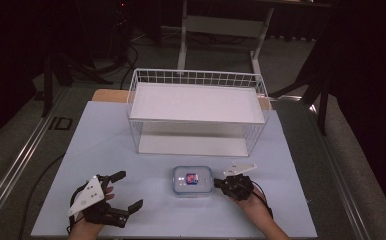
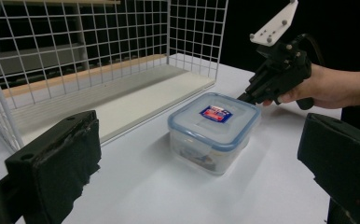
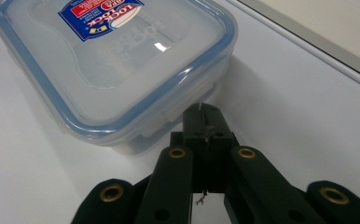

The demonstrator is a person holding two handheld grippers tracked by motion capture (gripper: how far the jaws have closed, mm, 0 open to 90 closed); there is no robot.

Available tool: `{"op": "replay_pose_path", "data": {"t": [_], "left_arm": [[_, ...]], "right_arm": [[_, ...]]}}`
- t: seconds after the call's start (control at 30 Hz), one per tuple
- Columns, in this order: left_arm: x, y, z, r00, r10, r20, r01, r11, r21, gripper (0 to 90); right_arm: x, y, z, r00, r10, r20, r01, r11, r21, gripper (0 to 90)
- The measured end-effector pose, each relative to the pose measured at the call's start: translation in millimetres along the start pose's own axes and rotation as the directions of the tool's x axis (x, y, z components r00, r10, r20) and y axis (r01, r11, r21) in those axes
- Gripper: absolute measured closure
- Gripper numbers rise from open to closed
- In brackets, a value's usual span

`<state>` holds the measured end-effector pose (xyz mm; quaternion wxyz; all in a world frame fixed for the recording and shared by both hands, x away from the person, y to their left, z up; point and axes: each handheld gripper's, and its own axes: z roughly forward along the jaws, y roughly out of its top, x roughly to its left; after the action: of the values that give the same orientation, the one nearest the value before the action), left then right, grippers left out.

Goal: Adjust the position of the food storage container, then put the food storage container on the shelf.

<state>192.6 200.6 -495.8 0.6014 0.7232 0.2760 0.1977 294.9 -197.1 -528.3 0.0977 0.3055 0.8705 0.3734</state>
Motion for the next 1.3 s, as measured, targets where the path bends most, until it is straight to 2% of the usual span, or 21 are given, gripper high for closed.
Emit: {"op": "replay_pose_path", "data": {"t": [0.33,0.43,0.57,0.6,0.67,0.8,0.83,0.9,0.97,1.0,1.07,1.13,1.17,1.23,1.27,1.3], "left_arm": [[1.0,-0.7,0.6,1.0000,-0.005,0.003,0.005,1.0000,0.002,0.4],[0.8,-0.6,0.6,1.0000,-0.003,0.005,0.003,1.0000,0.005,0.4],[1.0,-0.6,0.5,0.9998,-0.017,0.010,0.017,0.9998,0.006,0.4],[1.7,-0.5,0.3,0.9993,-0.036,0.010,0.036,0.9993,0.009,0.4],[3.2,-1.3,0.1,0.9986,-0.051,0.009,0.051,0.9986,0.011,0.4],[5.6,-3.8,2.7,0.9989,-0.046,-0.001,0.046,0.9978,0.047,0.4],[6.1,-3.9,3.6,0.9991,-0.042,-0.004,0.042,0.9978,0.051,0.4],[7.0,-2.4,5.2,0.9987,-0.051,-0.012,0.051,0.9963,0.069,0.4],[8.2,1.0,6.2,0.9980,-0.059,-0.022,0.061,0.9951,0.078,0.4],[8.9,3.5,6.8,0.9969,-0.077,-0.018,0.078,0.9936,0.082,0.4],[10.7,8.7,9.1,0.9940,-0.109,-0.008,0.110,0.9884,0.105,0.4],[12.9,12.8,12.9,0.9853,-0.171,0.003,0.169,0.9771,0.129,0.4],[14.3,14.0,15.7,0.9803,-0.197,0.011,0.194,0.9707,0.142,0.4],[16.4,16.3,23.0,0.9734,-0.228,0.025,0.220,0.9587,0.181,0.4],[17.9,17.5,27.7,0.9673,-0.252,0.027,0.241,0.9475,0.210,0.4],[20.5,17.9,33.4,0.9548,-0.297,0.021,0.283,0.9277,0.244,0.4]], "right_arm": [[9.3,12.0,13.4,0.9993,-0.016,-0.034,0.016,1.000,-0.004,90.0],[11.7,15.6,17.6,0.9986,-0.037,-0.038,0.037,0.999,-0.001,90.0],[11.1,16.7,18.3,0.9985,-0.046,-0.029,0.046,0.999,0.003,90.0],[10.2,16.5,17.0,0.9988,-0.043,-0.025,0.043,0.999,-0.001,90.0],[8.1,14.6,9.1,0.9994,-0.031,0.014,0.031,0.999,-0.009,88.5],[6.3,11.2,-0.7,0.9994,0.001,0.035,0.000,1.000,-0.021,87.9],[7.3,9.5,-9.9,0.9990,0.019,0.040,-0.017,0.998,-0.052,77.4],[8.5,9.7,-17.2,0.9984,0.037,0.042,-0.033,0.994,-0.100,66.5],[10.3,12.6,-22.3,0.9970,0.056,0.054,-0.049,0.991,-0.123,48.5],[11.4,14.2,-24.5,0.9966,0.064,0.051,-0.057,0.989,-0.135,45.0],[12.9,17.4,-28.9,0.9968,0.073,0.032,-0.067,0.984,-0.164,30.6],[14.5,20.7,-31.2,0.9988,0.050,-0.005,-0.050,0.985,-0.164,17.2],[14.9,22.9,-31.5,0.9989,0.043,-0.020,-0.045,0.986,-0.163,13.5],[12.6,26.7,-31.7,0.9956,0.084,-0.041,-0.090,0.983,-0.161,11.7],[11.5,28.8,-31.0,0.9953,0.091,-0.033,-0.095,0.984,-0.154,11.2],[11.0,29.9,-30.8,0.9957,0.091,-0.016,-0.093,0.982,-0.166,11.5]]}}
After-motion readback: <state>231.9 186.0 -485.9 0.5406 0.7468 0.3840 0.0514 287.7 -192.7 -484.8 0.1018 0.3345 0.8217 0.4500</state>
